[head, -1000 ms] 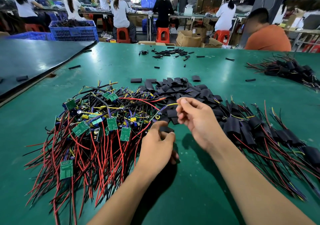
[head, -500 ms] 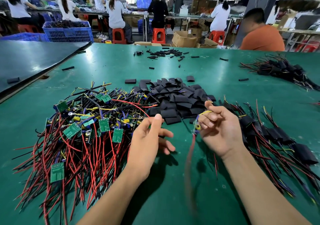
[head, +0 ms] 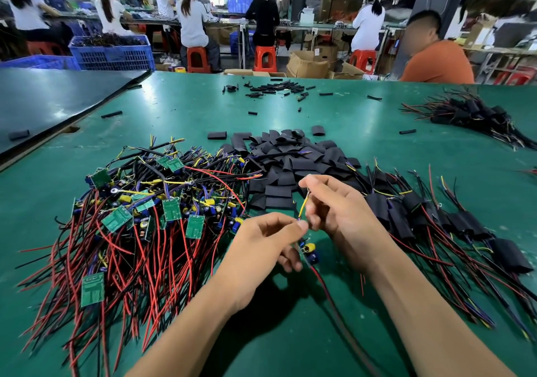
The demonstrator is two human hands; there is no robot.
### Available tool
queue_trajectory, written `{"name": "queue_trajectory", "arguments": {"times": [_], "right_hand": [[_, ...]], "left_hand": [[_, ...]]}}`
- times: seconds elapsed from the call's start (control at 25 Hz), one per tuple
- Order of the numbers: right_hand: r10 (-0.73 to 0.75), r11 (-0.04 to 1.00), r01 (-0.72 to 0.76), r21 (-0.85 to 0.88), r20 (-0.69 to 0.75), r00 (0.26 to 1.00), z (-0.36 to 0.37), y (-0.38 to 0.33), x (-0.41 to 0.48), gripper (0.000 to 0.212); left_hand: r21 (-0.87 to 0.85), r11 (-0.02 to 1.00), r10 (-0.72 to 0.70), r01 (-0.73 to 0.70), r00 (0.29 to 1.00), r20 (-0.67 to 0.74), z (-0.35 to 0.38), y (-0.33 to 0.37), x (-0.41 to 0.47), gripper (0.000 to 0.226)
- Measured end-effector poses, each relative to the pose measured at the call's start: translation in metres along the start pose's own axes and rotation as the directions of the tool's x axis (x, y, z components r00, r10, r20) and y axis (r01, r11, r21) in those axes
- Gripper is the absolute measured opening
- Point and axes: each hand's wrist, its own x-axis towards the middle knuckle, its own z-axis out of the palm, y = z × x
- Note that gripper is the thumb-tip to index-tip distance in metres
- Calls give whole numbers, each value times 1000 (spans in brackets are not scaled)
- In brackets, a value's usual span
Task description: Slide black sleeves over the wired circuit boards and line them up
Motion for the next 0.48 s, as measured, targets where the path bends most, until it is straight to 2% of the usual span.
{"name": "queue_trajectory", "arguments": {"times": [0.16,0.24,0.28,0.4,0.48], "right_hand": [[52,992,-62,-107,-85,995,-8,2,6,39],[57,983,-67,-170,-66,996,-7,4,5,30],[43,985,-47,-164,-29,999,-5,5,3,21],[-38,999,37,-6,-12,999,-1,7,2,41],[-44,999,44,31,13,999,-2,7,1,37]], "left_hand": [[-93,995,30,-29,999,12,-7,8,1,16],[-217,975,38,-38,999,-3,-9,12,3,16],[-251,966,55,-60,998,-28,-11,12,3,17],[-285,950,102,-131,988,-115,-12,11,4,16],[-342,929,98,-142,985,-143,-11,12,5,11]]}}
